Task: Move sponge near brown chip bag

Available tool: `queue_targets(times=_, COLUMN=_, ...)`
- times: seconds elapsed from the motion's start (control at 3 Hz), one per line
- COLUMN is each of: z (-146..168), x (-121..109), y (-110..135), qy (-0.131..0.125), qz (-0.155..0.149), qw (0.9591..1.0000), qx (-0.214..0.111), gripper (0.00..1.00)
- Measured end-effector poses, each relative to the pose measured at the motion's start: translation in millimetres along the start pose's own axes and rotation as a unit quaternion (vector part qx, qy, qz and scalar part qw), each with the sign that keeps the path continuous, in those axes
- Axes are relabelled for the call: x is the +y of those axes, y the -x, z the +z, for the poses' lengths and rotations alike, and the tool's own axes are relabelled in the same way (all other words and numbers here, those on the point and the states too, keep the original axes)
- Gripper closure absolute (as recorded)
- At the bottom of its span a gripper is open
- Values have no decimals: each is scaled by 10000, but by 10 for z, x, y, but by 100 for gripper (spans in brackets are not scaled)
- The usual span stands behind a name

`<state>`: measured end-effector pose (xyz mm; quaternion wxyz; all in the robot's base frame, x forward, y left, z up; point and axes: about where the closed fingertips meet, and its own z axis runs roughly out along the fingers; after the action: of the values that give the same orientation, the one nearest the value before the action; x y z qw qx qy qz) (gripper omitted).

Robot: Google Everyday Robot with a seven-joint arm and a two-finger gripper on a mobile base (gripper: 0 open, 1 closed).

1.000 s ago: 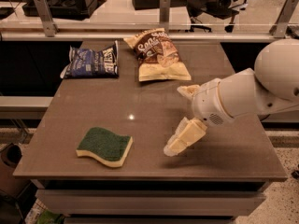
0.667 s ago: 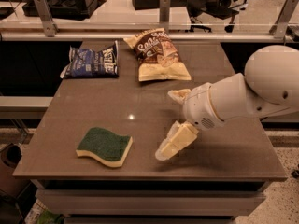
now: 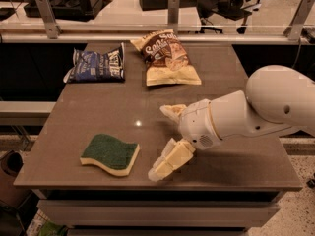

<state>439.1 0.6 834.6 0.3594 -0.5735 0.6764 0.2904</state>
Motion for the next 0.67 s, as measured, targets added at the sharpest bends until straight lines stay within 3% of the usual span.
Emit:
queue_targets(times=0.33, z=34, x=5, y=11, qy=1, qz=-17, qw=10000, qx=-11, gripper=0)
queue_targets(times=0.67, z=181, x=35, y=5, qy=88, qz=-12, qw=9996, qx=-270, gripper=0)
